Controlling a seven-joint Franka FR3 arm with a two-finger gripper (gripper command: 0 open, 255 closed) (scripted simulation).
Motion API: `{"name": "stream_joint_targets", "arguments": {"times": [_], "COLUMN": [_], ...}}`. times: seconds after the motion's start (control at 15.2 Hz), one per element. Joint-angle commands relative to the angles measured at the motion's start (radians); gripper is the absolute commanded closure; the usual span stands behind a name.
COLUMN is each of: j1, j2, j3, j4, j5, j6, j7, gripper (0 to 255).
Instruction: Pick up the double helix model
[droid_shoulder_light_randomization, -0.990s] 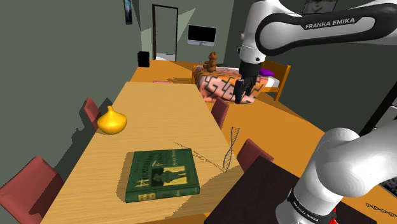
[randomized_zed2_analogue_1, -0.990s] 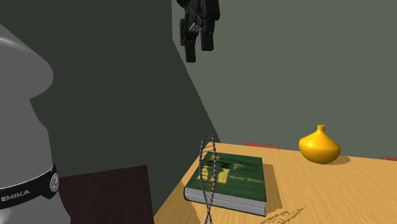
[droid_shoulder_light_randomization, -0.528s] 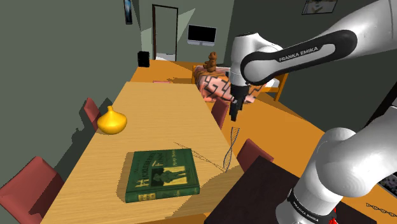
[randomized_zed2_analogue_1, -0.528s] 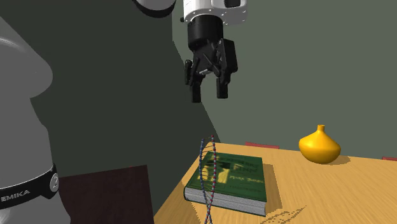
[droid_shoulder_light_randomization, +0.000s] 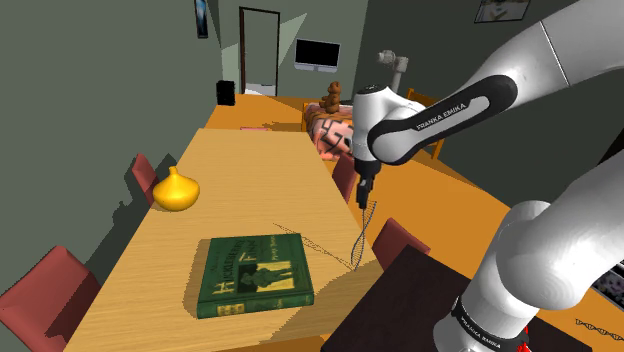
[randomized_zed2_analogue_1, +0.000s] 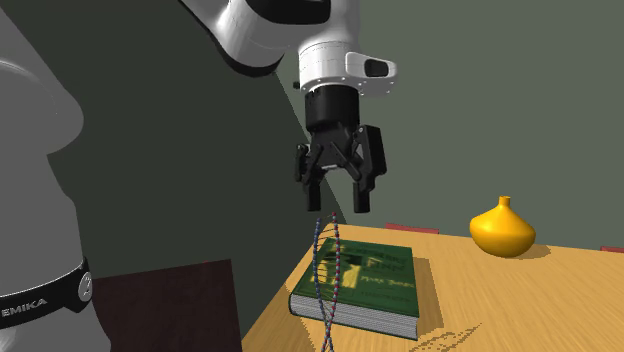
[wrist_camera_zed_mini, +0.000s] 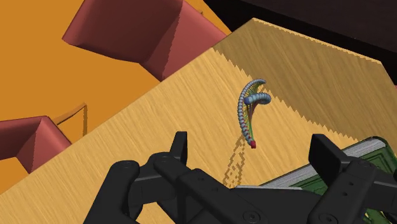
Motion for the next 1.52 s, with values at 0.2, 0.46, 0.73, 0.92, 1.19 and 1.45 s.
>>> {"name": "stream_joint_targets", "arguments": {"times": [0.2, 0.46, 0.73, 0.92, 1.19, 1.45], "j1": [-0.005, -0.005, -0.005, -0.003, 0.001, 0.005], "j2": [0.036, 0.032, 0.032, 0.025, -0.014, -0.048], "j3": [-0.003, -0.004, -0.004, -0.003, 0.001, 0.005], "j4": [-0.022, -0.024, -0.024, -0.017, 0.009, 0.038], "j5": [-0.014, -0.014, -0.014, -0.01, 0.004, 0.017], "j6": [0.058, 0.056, 0.056, 0.042, -0.022, -0.084], "j7": [0.015, 0.014, 0.014, 0.01, -0.007, -0.024], "gripper": [0, 255, 255, 255, 255, 255]}}
